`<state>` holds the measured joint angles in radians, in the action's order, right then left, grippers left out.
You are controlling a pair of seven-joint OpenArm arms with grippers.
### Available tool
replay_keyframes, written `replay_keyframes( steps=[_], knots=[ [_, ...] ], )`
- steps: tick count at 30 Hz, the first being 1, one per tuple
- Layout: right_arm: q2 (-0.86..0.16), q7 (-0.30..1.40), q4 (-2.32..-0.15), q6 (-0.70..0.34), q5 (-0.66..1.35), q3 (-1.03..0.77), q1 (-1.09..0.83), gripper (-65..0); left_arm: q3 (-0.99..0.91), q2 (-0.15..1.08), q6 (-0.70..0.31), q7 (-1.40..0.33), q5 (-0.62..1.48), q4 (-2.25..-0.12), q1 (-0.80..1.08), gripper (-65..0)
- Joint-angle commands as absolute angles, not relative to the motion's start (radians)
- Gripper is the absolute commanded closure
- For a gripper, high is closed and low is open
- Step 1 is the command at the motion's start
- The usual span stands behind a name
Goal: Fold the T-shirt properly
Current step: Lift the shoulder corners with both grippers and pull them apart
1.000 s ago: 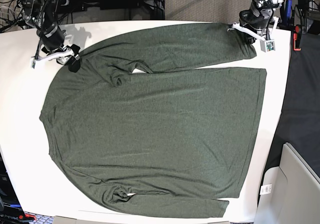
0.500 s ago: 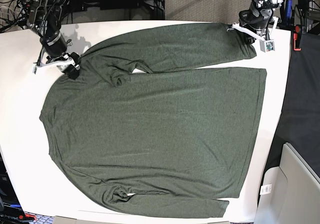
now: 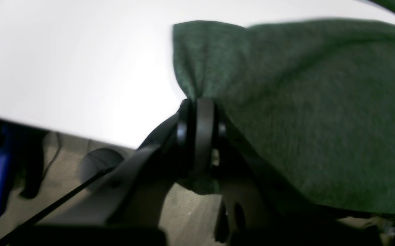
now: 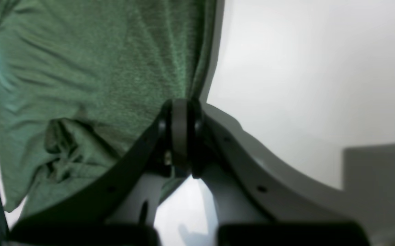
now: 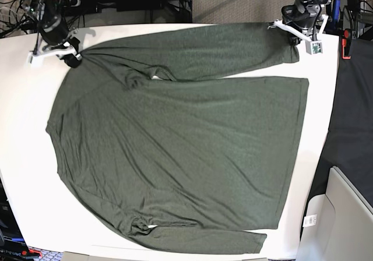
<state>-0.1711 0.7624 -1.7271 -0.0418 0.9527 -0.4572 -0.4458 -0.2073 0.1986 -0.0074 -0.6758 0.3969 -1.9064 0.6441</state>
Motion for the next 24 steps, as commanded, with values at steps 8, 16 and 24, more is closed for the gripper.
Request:
replay_keyframes(
  steps=[8,16,24],
  knots=[
    [-0.194,0.865,-1.774,-0.140,0.944,-0.524,-0.553,-0.2,-0.214,0.243,-0.005,-0.567,0.398,-1.923,0.753,0.0],
    [-0.189,0.898,-1.774,-0.239,0.943,-0.611,-0.506,-0.2,-0.217,0.243,-0.005,-0.553,0.398,-1.946,0.725,0.0],
    [-0.199,0.898,-1.764,-0.246,0.938,-0.615,-0.354,-0.2,-0.217,0.242,-0.005,-0.565,0.398,-1.988,0.570,0.0]
  ],
)
